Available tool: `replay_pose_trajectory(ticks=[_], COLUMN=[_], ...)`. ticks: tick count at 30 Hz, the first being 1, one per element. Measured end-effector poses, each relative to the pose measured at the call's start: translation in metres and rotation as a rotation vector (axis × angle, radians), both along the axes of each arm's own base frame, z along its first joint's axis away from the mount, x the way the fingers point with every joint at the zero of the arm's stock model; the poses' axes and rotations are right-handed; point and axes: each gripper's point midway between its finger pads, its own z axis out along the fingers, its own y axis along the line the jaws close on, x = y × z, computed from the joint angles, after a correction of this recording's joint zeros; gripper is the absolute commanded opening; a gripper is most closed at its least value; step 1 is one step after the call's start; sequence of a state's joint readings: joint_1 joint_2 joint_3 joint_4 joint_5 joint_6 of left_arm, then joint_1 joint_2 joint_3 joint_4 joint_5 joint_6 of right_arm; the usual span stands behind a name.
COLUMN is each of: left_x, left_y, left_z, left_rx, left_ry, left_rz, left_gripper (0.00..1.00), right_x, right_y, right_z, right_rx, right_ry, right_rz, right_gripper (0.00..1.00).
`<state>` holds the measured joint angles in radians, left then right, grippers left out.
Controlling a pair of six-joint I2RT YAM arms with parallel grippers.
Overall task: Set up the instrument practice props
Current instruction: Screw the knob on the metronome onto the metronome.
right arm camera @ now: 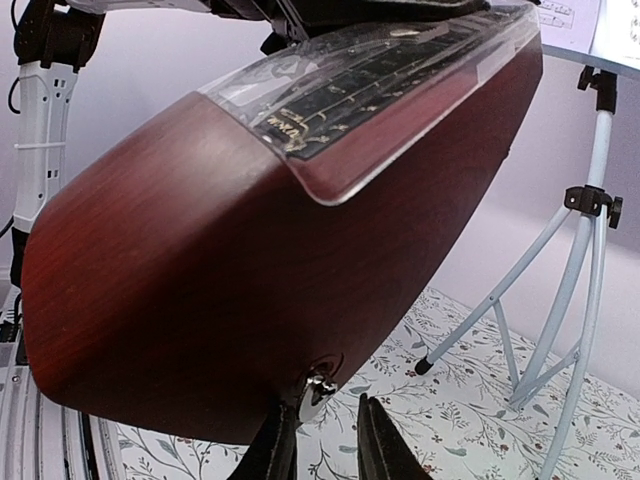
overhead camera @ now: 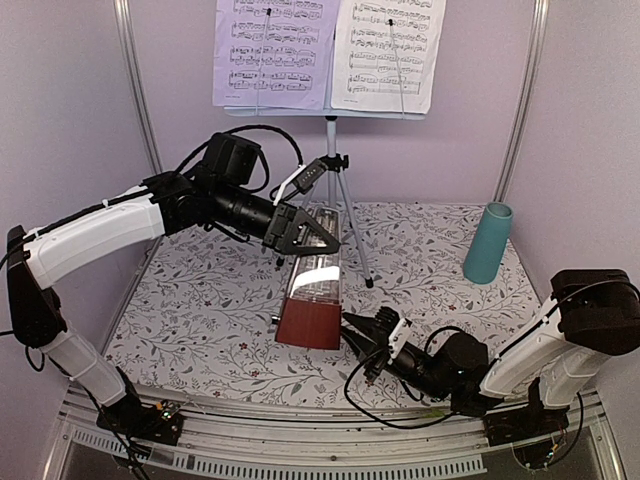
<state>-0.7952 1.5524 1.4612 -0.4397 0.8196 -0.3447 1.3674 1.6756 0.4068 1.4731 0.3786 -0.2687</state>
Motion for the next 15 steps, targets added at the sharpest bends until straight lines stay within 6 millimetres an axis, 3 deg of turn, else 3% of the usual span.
replay_pose_trajectory(ticks=[9,15], left_x=[-0.0029,-0.0032], left_y=[-0.0001,-0.0002], left_z=[0.0012,0.0018], left_rx=[-0.007,-0.010], left_ry=[0.006,0.004], left_rz=[-0.016,-0.019], left_gripper=[0.00,0.00], right_x=[0.0010,0.0009], right_y=[0.0030,0.0049], right_z=[0.0033,0.0051], right_rx=[-0.008,-0.013], right_ry=[-0.020,-0.032], right_rz=[-0.007,-0.007], right_gripper=[0.20,0.07])
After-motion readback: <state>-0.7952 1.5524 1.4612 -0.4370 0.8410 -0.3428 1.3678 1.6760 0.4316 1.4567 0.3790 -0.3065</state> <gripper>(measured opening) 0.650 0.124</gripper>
